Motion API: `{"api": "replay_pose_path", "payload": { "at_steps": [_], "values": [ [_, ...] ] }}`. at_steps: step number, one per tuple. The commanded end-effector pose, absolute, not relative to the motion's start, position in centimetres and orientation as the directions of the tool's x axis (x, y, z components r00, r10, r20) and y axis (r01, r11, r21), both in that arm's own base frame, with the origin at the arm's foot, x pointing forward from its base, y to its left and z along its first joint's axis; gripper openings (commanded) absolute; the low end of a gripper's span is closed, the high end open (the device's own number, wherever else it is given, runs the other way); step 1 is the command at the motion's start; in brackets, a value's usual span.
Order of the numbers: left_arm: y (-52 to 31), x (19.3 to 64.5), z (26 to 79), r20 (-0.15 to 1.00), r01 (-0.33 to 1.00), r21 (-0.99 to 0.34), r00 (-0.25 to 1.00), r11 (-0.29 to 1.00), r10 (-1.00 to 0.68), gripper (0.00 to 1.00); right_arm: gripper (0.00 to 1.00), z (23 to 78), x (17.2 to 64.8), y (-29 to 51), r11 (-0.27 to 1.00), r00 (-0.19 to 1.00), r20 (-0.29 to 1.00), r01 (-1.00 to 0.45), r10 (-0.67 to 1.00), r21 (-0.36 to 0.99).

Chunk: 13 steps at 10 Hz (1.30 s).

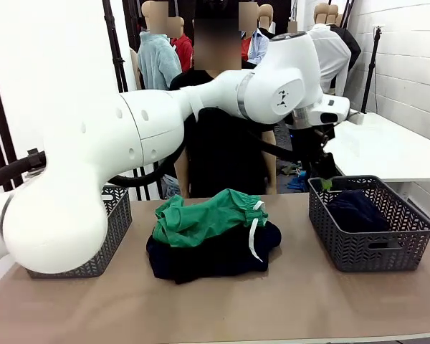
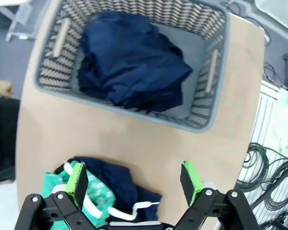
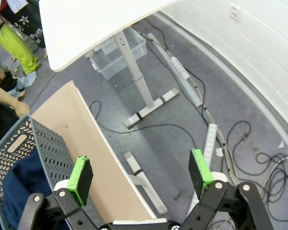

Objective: Sort the tops and bottoms.
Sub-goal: Lift clothes from the center of the table with your right hand.

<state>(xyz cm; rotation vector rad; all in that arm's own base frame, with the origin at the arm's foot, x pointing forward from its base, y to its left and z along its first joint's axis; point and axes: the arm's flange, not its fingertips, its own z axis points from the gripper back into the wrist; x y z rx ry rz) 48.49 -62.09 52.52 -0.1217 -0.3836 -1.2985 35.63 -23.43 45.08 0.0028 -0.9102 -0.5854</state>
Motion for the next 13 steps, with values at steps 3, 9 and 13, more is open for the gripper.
{"api": "replay_pose_path", "payload": {
  "at_steps": [3,9,13],
  "values": [
    [-44.4,48.6,59.1,0.386,0.727,0.414,0.404,0.547,-0.829,1.0,1.0,45.2,35.7,-23.3,0.841,0.47,0.737,0.481,-0.486,0.248],
    [-17.9,38.1,57.1,0.557,-0.101,0.46,0.807,0.882,-0.198,1.0,1.0,45.2,35.7,-23.3,0.841,0.47,0.737,0.481,-0.486,0.248],
    [-19.8,43.6,61.8,0.561,-0.198,0.346,0.827,0.917,-0.033,1.0,1.0,45.2,35.7,-23.3,0.841,0.47,0.737,0.481,-0.486,0.248]
  ]
}}
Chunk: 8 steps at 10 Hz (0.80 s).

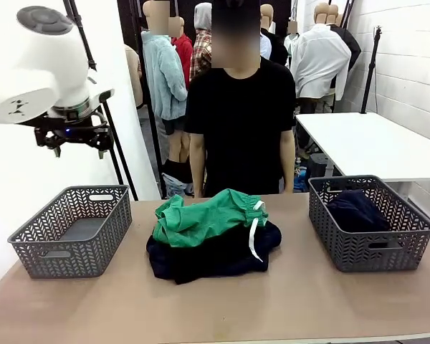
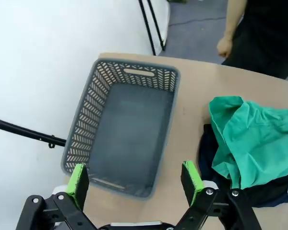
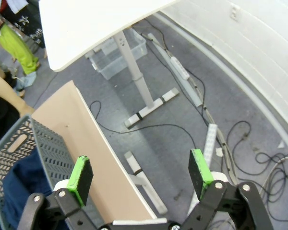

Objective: Sort the tops and bottoms.
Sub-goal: Lift clothes from the center of the table with your right hand.

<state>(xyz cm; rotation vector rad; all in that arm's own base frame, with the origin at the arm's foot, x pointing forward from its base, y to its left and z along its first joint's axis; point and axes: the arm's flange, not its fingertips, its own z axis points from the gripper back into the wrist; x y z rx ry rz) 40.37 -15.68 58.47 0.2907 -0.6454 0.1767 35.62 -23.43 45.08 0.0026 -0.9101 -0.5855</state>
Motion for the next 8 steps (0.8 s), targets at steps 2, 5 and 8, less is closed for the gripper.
{"api": "replay_pose_path", "payload": {
  "at_steps": [2,5,8],
  "values": [
    [-19.8,43.6,61.8,0.561,-0.198,0.346,0.827,0.917,-0.033,1.0,1.0,45.2,35.7,-23.3,0.841,0.47,0.737,0.481,-0.486,0.248],
    [-19.8,42.6,60.7,0.577,-0.199,0.321,0.816,0.926,-0.024,1.0,1.0,45.2,35.7,-23.3,0.841,0.47,0.737,0.481,-0.486,0.248],
    [-8.7,46.4,63.3,0.454,-0.364,0.22,0.859,0.905,0.236,1.0,1.0,45.2,35.7,-23.3,0.841,0.47,0.737,0.481,-0.486,0.248]
  ]
}}
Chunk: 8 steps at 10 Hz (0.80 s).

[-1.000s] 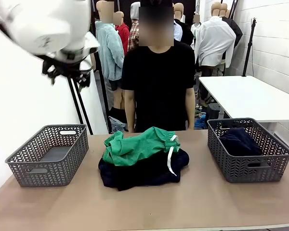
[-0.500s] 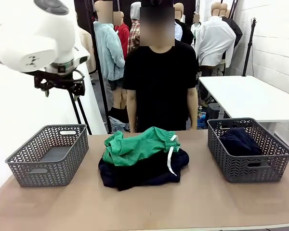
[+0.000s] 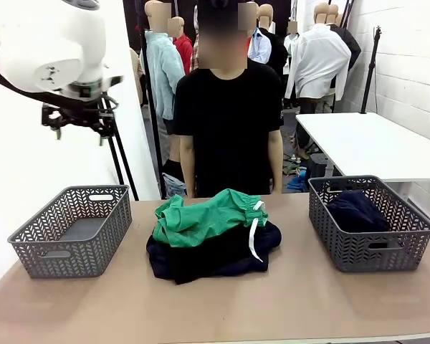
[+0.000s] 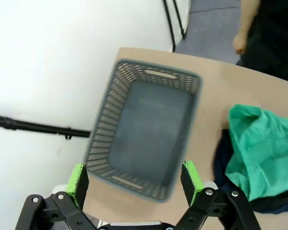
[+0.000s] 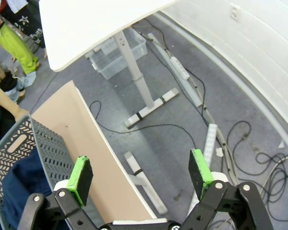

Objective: Sort the tops and bottoms.
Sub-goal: Lift clothes from the center of the table with your right hand.

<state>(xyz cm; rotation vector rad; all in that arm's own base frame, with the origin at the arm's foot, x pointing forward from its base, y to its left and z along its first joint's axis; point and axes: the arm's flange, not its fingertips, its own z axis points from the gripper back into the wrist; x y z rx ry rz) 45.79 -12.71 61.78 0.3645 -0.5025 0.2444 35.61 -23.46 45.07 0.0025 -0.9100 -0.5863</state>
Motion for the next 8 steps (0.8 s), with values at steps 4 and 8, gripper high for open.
{"api": "replay_pose_path", "payload": {
  "at_steps": [4,8],
  "values": [
    [4.2,46.3,61.2,0.308,-0.492,0.096,0.841,0.865,0.444,1.0,1.0,45.2,35.7,-23.3,0.841,0.47,0.737,0.481,-0.486,0.248],
    [10.5,46.0,60.6,0.245,-0.549,-0.002,0.81,0.836,0.533,1.0,1.0,45.2,35.7,-23.3,0.841,0.47,0.737,0.481,-0.486,0.248]
  ]
}}
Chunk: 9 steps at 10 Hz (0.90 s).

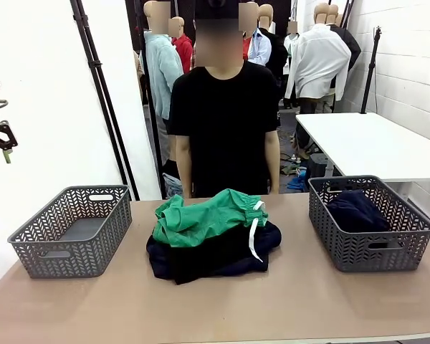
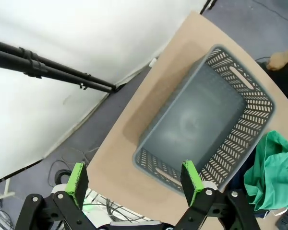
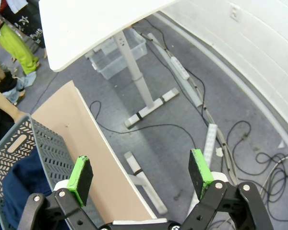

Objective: Sort the tops and bottoms.
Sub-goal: Lift clothes from the center of the table with your right hand.

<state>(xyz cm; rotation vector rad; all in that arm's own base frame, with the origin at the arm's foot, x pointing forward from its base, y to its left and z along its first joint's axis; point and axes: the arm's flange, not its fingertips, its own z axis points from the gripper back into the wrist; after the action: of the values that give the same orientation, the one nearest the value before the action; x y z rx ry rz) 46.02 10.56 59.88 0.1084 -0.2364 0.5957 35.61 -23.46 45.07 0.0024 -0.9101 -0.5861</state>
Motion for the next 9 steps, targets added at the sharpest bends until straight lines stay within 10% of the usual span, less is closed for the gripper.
{"api": "replay_pose_path", "payload": {
  "at_steps": [1,7,9],
  "values": [
    [11.6,46.0,60.7,0.229,-0.547,-0.059,0.806,0.835,0.545,1.0,1.0,45.2,35.7,-23.3,0.841,0.47,0.737,0.481,-0.486,0.248],
    [15.6,44.6,60.4,0.216,-0.323,0.056,0.928,0.945,0.304,1.0,1.0,45.2,35.7,-23.3,0.841,0.47,0.737,0.481,-0.486,0.248],
    [14.3,45.1,60.2,0.231,-0.438,0.012,0.876,0.899,0.423,1.0,1.0,45.1,35.6,-23.5,0.844,0.469,0.742,0.477,-0.479,0.244]
  ]
}}
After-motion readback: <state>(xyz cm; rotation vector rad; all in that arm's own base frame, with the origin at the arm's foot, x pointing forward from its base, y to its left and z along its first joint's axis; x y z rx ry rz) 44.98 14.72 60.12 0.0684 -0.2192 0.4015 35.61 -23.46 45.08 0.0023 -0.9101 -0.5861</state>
